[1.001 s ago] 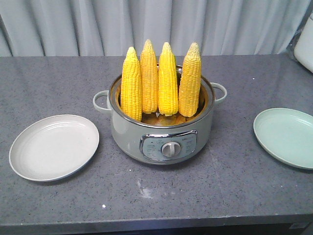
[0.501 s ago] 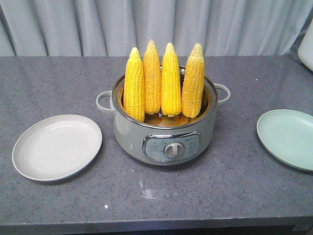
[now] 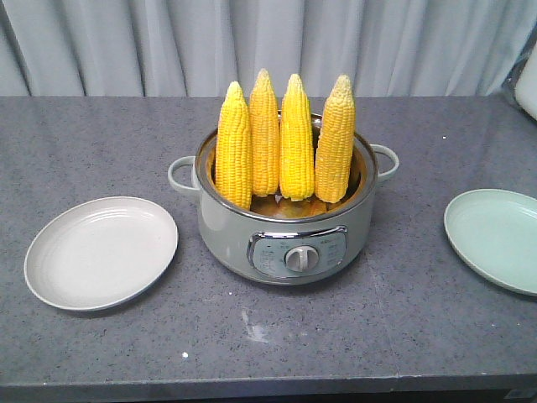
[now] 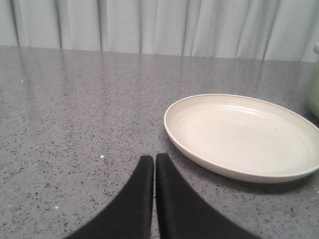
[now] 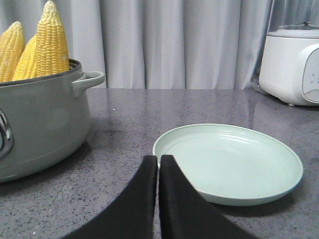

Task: Distribute corn equally
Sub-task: 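Drive closer to the counter and stop facing the corn pot, then raise the right gripper and move it over the corn cob nearest it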

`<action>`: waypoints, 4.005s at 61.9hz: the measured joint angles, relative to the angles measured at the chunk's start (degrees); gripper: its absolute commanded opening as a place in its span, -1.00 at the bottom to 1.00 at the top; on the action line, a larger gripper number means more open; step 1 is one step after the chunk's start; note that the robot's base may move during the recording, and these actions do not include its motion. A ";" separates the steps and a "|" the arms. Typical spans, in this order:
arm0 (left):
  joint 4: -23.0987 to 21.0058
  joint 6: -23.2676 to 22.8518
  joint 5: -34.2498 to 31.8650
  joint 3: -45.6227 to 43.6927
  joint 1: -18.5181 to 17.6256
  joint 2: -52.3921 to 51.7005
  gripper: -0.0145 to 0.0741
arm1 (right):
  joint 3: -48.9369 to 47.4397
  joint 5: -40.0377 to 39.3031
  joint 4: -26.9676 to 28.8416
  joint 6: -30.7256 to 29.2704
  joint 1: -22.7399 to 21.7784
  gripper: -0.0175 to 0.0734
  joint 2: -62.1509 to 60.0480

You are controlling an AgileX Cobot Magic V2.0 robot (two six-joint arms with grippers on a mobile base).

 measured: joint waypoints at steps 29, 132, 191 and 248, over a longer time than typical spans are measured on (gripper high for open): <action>0.00 0.00 0.00 0.00 0.00 0.00 -0.69 | 0.00 0.00 0.00 0.00 0.00 -0.63 0.00; -4.39 -16.97 -14.73 0.00 0.00 0.00 -0.69 | 0.00 -7.12 23.39 9.66 0.00 -0.63 0.00; 33.19 -60.95 -27.97 -19.91 0.00 5.36 -0.64 | -37.31 19.97 20.88 -16.62 0.00 -0.45 26.84; 83.90 -97.48 -54.66 -37.98 0.00 45.27 0.79 | -41.68 17.24 33.46 -34.88 0.00 0.62 43.38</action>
